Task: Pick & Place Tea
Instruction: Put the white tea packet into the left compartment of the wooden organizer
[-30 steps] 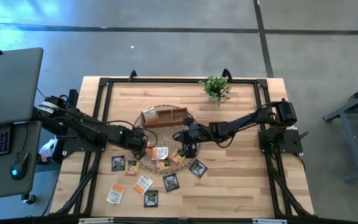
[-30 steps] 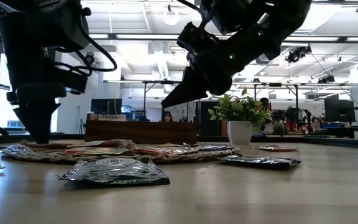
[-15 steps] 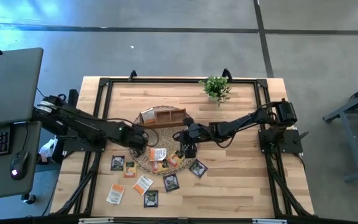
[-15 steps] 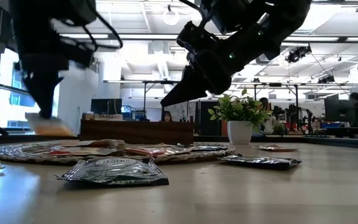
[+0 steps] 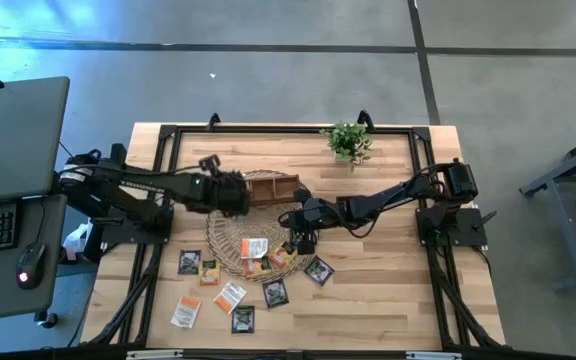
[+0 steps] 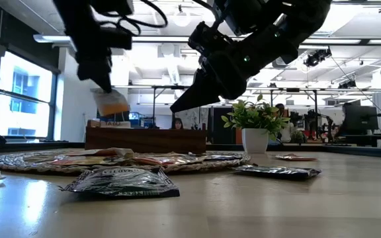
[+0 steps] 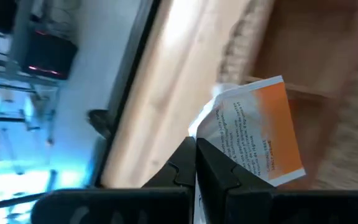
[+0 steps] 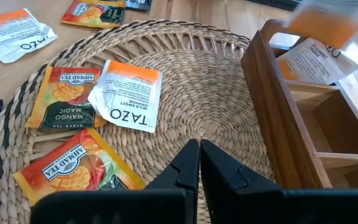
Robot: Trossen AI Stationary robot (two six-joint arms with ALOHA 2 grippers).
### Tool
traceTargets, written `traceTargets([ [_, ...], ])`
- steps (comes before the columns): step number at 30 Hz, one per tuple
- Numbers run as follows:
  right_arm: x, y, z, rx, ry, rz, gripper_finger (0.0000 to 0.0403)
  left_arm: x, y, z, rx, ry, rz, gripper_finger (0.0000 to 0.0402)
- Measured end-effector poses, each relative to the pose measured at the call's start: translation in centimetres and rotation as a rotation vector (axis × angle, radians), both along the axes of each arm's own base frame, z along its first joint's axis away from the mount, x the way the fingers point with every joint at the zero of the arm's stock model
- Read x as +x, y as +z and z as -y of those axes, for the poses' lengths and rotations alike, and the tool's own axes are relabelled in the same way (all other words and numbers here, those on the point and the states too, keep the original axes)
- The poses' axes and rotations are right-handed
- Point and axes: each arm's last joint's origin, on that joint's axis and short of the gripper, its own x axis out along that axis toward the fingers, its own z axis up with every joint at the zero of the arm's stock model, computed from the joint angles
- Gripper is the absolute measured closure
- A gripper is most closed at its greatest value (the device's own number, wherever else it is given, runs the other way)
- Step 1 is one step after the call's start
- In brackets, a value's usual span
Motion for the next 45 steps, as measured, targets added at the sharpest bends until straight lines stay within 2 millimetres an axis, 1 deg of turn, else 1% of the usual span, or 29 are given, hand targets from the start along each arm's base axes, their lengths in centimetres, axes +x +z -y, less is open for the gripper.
traceTargets([
  [2, 0.0, 0.0, 0.0, 0.0, 0.0, 0.0, 0.0391, 0.5, -0.3, -0.8, 0.014, -0.001, -0.018, 0.0401],
  [7, 0.0, -0.1, 0.0, 0.001, -0.001, -0.008, 0.0391, 1.0, -0.8, -2.0, 0.001, -0.002, -0.069, 0.0401],
  [11, -0.1, -0.1, 0.0, 0.002, -0.002, -0.016, 0.0391, 1.4, -1.9, -2.2, 0.002, -0.026, -0.15, 0.0398],
  [14, -0.1, -0.1, 0.0, 0.002, -0.001, -0.017, 0.0391, 1.9, -2.6, -2.2, 0.009, -0.06, -0.205, 0.0387],
  [17, -0.1, -0.2, 0.0, 0.001, -0.001, -0.021, 0.0391, 2.3, -3.6, -2.2, 0.007, -0.089, -0.264, 0.0369],
  [22, -0.1, -0.2, 0.0, 0.002, -0.002, -0.023, 0.0391, 2.7, -4.3, -2.3, 0.014, -0.102, -0.298, 0.0327],
  [25, -0.1, -0.2, 0.0, 0.002, -0.002, -0.023, 0.0391, 3.0, -4.6, -2.3, -0.009, -0.094, -0.276, 0.0299],
  [30, -0.1, -0.2, -0.1, 0.005, -0.003, -0.023, 0.039, 3.1, -4.7, -2.0, -0.107, -0.107, -0.241, 0.026],
  [34, -0.1, 0.0, -0.4, 0.011, 0.022, -0.006, 0.0378, 2.9, -4.2, -2.0, -0.121, -0.099, -0.21, 0.0234],
  [38, 0.2, 0.5, -0.9, 0.054, 0.094, 0.053, 0.0345, 2.9, -3.7, -1.9, -0.12, -0.101, -0.198, 0.021],
  [41, 0.4, 1.0, -1.6, 0.058, 0.119, 0.115, 0.0314, 3.2, -2.3, -1.7, -0.121, -0.109, -0.172, 0.0199],
  [45, 0.3, 1.0, -2.7, 0.035, 0.166, 0.121, 0.0285, 3.9, 0.9, -0.9, -0.161, -0.095, -0.069, 0.0195],
])
